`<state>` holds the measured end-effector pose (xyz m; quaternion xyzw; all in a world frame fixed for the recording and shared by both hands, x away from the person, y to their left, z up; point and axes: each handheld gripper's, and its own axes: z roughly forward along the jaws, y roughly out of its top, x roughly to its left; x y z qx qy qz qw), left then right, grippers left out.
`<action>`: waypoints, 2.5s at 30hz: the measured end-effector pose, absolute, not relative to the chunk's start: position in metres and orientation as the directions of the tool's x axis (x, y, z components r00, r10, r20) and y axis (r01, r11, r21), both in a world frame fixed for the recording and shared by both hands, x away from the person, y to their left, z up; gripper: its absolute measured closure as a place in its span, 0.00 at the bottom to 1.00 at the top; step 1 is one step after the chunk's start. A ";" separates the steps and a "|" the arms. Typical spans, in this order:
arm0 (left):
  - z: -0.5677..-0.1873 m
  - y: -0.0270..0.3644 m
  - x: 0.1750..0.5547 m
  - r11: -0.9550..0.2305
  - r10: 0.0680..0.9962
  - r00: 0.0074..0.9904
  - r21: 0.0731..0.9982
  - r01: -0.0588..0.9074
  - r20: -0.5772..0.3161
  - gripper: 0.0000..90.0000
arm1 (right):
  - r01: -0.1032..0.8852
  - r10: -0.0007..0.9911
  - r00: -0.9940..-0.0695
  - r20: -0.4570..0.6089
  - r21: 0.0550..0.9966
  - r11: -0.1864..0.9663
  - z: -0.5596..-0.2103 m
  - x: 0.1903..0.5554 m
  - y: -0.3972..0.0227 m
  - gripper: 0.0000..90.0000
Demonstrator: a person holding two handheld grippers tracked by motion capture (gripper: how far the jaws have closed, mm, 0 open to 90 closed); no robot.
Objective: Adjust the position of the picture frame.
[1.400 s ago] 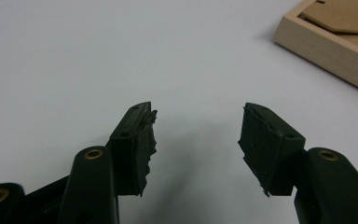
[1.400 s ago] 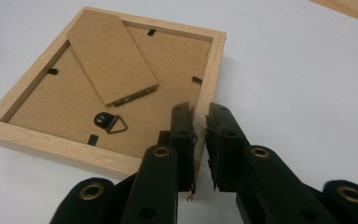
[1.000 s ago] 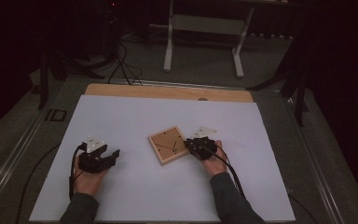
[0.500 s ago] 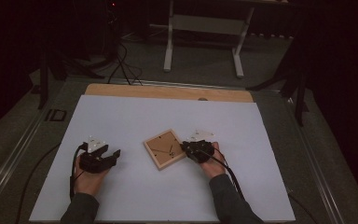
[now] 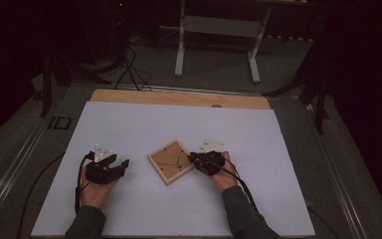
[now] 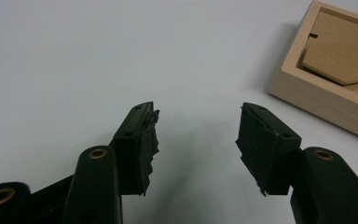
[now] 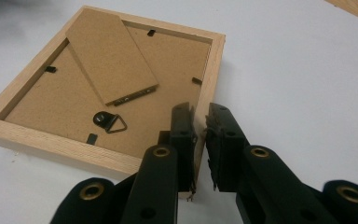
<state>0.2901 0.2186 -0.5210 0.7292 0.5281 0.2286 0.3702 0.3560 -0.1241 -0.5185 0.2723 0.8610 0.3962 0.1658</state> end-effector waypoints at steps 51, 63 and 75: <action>-0.529 0.190 0.323 -0.226 0.896 0.437 0.772 0.594 -0.074 0.94 | 0.401 0.590 -0.808 -0.001 0.732 0.551 -0.524 0.304 -0.124 0.98; -0.532 0.182 0.330 -0.264 0.873 0.482 0.754 0.602 -0.079 1.00 | 0.378 0.562 -0.827 -0.019 0.722 0.580 -0.527 0.302 -0.113 1.00; -0.534 0.175 0.331 -0.301 0.853 0.517 0.747 0.593 -0.067 1.00 | 0.355 0.535 -0.844 -0.032 0.713 0.604 -0.530 0.299 -0.103 1.00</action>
